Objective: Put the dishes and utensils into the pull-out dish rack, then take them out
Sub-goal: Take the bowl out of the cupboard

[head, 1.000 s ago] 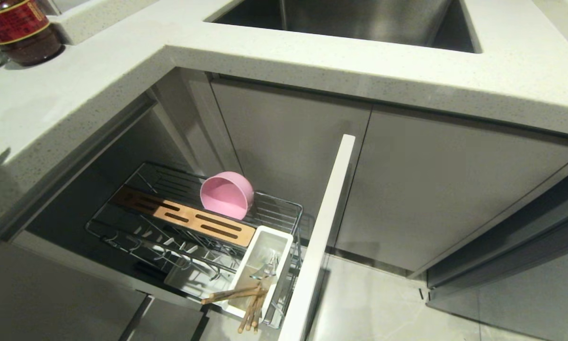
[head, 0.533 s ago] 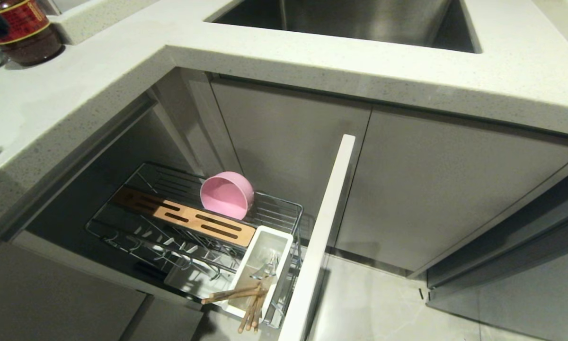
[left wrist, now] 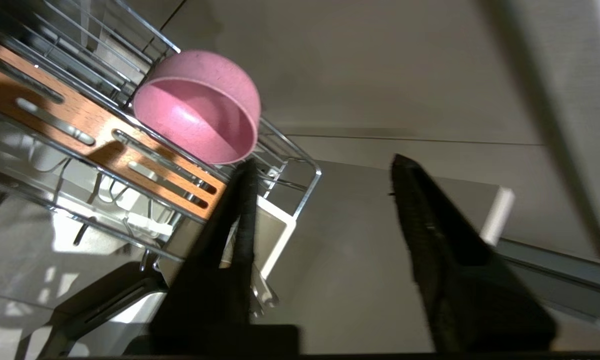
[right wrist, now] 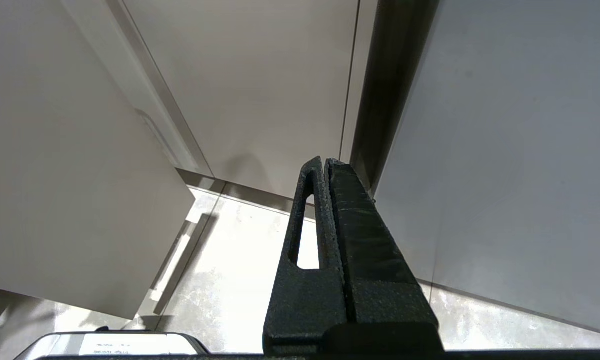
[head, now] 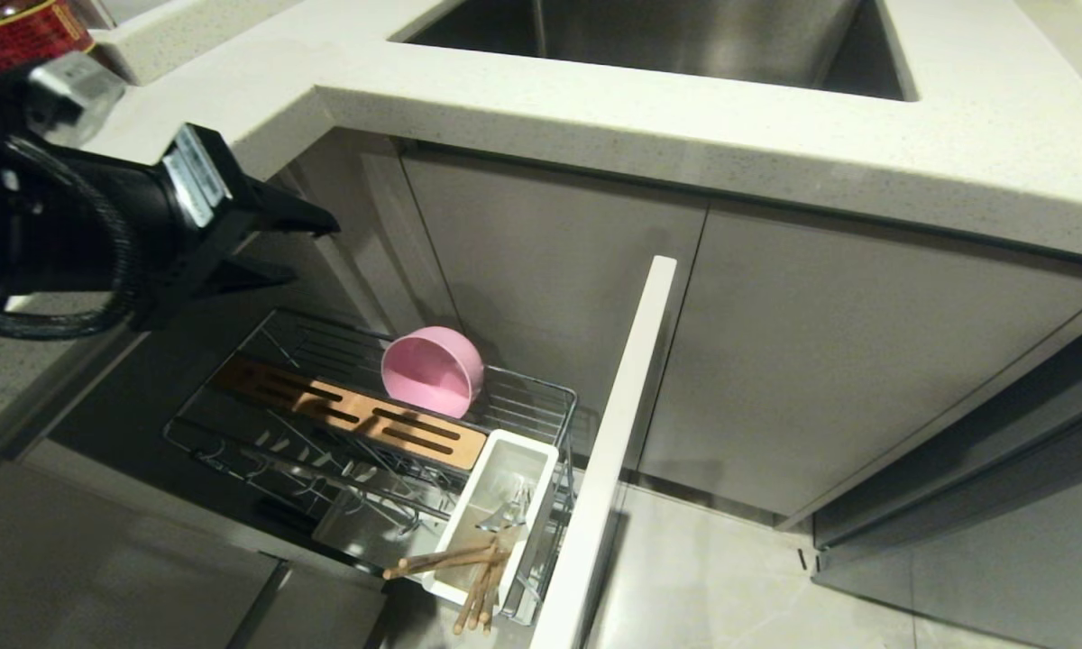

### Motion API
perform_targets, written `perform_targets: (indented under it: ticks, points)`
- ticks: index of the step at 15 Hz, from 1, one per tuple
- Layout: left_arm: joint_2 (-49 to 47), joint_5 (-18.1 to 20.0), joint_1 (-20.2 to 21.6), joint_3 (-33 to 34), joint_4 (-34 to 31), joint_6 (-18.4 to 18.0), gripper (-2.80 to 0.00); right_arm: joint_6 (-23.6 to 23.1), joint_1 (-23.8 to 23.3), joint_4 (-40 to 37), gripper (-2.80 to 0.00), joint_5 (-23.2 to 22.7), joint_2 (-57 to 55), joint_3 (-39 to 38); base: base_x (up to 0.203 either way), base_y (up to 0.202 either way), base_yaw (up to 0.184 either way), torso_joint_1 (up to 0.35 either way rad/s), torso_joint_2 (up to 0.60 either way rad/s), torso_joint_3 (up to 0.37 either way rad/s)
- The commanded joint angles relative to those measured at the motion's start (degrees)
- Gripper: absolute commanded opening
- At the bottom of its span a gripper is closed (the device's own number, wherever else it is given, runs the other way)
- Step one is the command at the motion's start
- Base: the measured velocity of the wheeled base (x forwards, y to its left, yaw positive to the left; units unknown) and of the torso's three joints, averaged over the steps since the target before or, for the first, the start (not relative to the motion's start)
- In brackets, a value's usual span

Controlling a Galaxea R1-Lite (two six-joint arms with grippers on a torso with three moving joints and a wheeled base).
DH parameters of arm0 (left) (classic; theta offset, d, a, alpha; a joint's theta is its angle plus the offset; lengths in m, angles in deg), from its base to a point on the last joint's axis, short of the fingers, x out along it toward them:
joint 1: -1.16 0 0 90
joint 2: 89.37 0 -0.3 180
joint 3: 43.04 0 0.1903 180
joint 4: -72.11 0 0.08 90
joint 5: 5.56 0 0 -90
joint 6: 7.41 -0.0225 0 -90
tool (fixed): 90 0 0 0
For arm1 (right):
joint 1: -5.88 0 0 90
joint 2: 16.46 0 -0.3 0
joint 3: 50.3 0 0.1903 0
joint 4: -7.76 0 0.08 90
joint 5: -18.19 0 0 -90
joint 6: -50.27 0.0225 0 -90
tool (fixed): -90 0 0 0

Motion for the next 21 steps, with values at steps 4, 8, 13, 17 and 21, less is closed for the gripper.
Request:
perform_targets:
  ticks: [4,8,13,17,21]
  points:
    - [-10.02,0.0,0.02,6.85,8.36,1.18,0.0,0.01,0.02,0.04,-2.8,-0.01,0.04,-1.49,0.0,0.0,0.0,0.0,0.0,0.0]
    - [-18.44,0.14,-0.07,11.18,16.4,1.34,0.0,0.01,0.02,0.06,-2.8,-0.01,0.04,-1.49,0.0,0.0,0.0,0.0,0.0,0.0]
    - [-27.05,0.06,0.88,11.44,27.09,0.29,0.0,0.01,0.02,0.06,-2.8,-0.01,0.04,-1.49,0.0,0.0,0.0,0.0,0.0,0.0]
    - [-29.72,-2.22,0.92,10.28,31.48,-3.09,-2.8,0.01,0.02,0.06,-2.8,-0.01,0.04,-1.49,0.0,0.0,0.0,0.0,0.0,0.0]
    - [-29.47,-5.23,0.14,10.22,31.36,-3.16,-2.8,0.01,0.02,0.06,-2.8,-0.01,0.04,-1.49,0.0,0.0,0.0,0.0,0.0,0.0]
